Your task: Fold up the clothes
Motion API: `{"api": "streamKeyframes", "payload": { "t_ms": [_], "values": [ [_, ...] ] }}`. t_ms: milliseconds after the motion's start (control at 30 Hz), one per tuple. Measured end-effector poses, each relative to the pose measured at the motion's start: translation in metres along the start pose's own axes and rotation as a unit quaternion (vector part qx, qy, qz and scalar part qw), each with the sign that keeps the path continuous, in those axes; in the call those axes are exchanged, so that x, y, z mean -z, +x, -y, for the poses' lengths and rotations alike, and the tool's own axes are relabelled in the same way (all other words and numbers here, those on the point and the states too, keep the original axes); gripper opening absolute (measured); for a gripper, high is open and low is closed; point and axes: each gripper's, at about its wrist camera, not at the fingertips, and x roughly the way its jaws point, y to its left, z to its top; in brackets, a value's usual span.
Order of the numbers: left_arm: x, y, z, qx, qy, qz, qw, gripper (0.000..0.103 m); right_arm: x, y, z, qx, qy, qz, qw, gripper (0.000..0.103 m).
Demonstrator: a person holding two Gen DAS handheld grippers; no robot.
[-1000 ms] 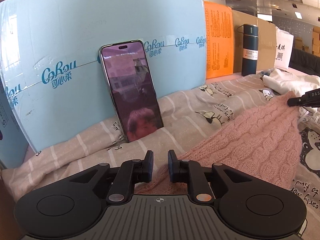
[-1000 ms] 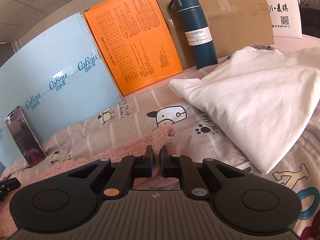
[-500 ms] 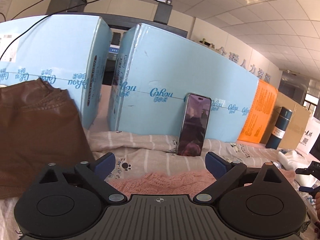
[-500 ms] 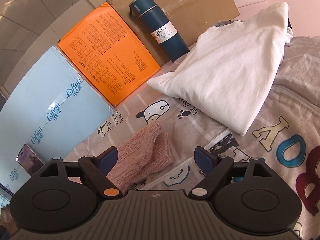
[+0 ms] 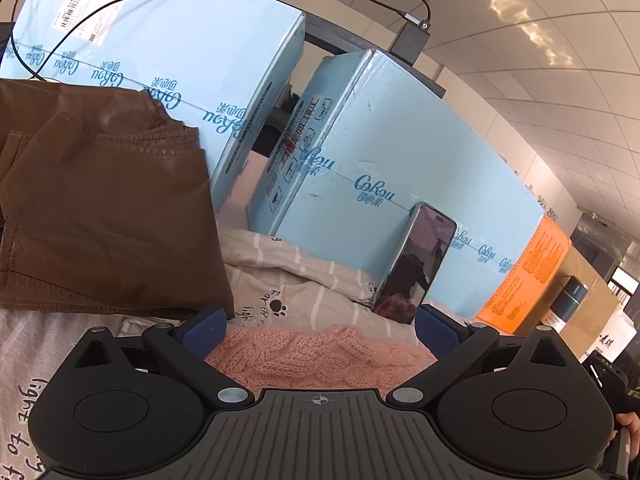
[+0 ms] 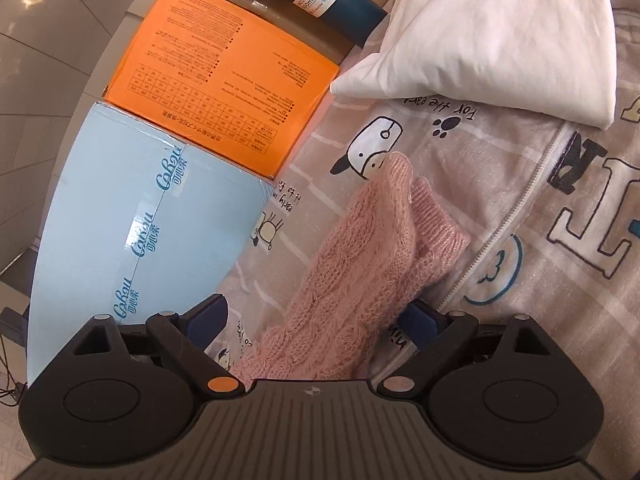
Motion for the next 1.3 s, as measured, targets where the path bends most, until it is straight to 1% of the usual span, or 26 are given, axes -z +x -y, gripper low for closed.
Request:
{"api": "streamKeyframes", "payload": {
  "t_ms": [67,133,167,200,233,300,400,467,567,733,800,933,967,1033,1067,1167,1300],
  "values": [
    [0.002,0.0,-0.001,-0.001,0.0,0.001,1.0,0.102,0.004,0.007,-0.007,0.015,-0.023,0.033,0.999,0.09],
    [0.003,0.0,-0.002,-0.003,0.0,0.002,1.0,0.102,0.013,0.011,-0.013,0.03,-0.063,0.06,0.996,0.086],
    [0.004,0.001,-0.002,-0.006,0.005,0.001,1.0,0.102,0.017,0.012,-0.015,0.044,-0.084,0.068,0.993,0.069],
    [0.005,0.003,-0.001,-0.011,0.011,-0.002,0.9999,0.102,0.021,0.013,-0.017,0.057,-0.105,0.075,0.99,0.045],
    [0.006,0.005,0.0,-0.014,0.018,-0.005,0.9997,0.102,0.023,0.014,-0.018,0.073,-0.127,0.08,0.986,0.038],
    [0.009,0.008,0.002,-0.019,0.031,-0.01,0.9993,0.102,0.024,0.011,-0.015,0.073,-0.146,0.097,0.982,0.024],
    [0.012,0.008,0.007,-0.021,0.051,-0.008,0.9984,0.102,0.02,0.006,-0.011,0.066,-0.143,0.114,0.981,0.014],
    [0.013,0.007,0.01,-0.015,0.059,-0.003,0.9981,0.102,0.018,-0.001,-0.011,0.059,-0.141,0.135,0.979,0.013],
    [0.012,0.005,0.011,-0.004,0.062,0.002,0.9981,0.102,0.015,-0.014,-0.016,0.051,-0.144,0.176,0.972,0.011],
    [0.012,0.002,0.012,0.002,0.065,0.012,0.9978,0.102,0.009,-0.04,-0.021,0.064,-0.161,0.247,0.954,0.011],
    [0.012,0.004,0.014,0.001,0.07,0.009,0.9975,0.102,0.007,-0.042,-0.021,0.077,-0.175,0.254,0.948,0.011],
    [0.014,0.005,0.017,0.0,0.083,0.007,0.9965,0.102,0.02,-0.037,-0.03,0.072,-0.239,0.251,0.935,0.011],
    [0.014,0.005,0.017,0.002,0.085,0.007,0.9964,0.102,0.028,-0.038,-0.036,0.057,-0.269,0.249,0.929,0.011],
    [0.015,0.006,0.018,0.004,0.086,0.006,0.9963,0.102,0.038,-0.04,-0.043,0.023,-0.307,0.238,0.921,0.012],
    [0.015,0.006,0.018,0.003,0.087,0.006,0.9962,0.102,0.045,-0.041,-0.048,-0.002,-0.326,0.225,0.918,0.012],
    [0.015,0.006,0.018,0.004,0.087,0.005,0.9962,0.102,0.064,-0.043,-0.061,-0.048,-0.378,0.191,0.905,0.012],
    [0.016,0.006,0.019,0.006,0.088,0.005,0.9961,0.102,0.092,-0.041,-0.076,-0.089,-0.431,0.133,0.888,0.014]
  ]
}}
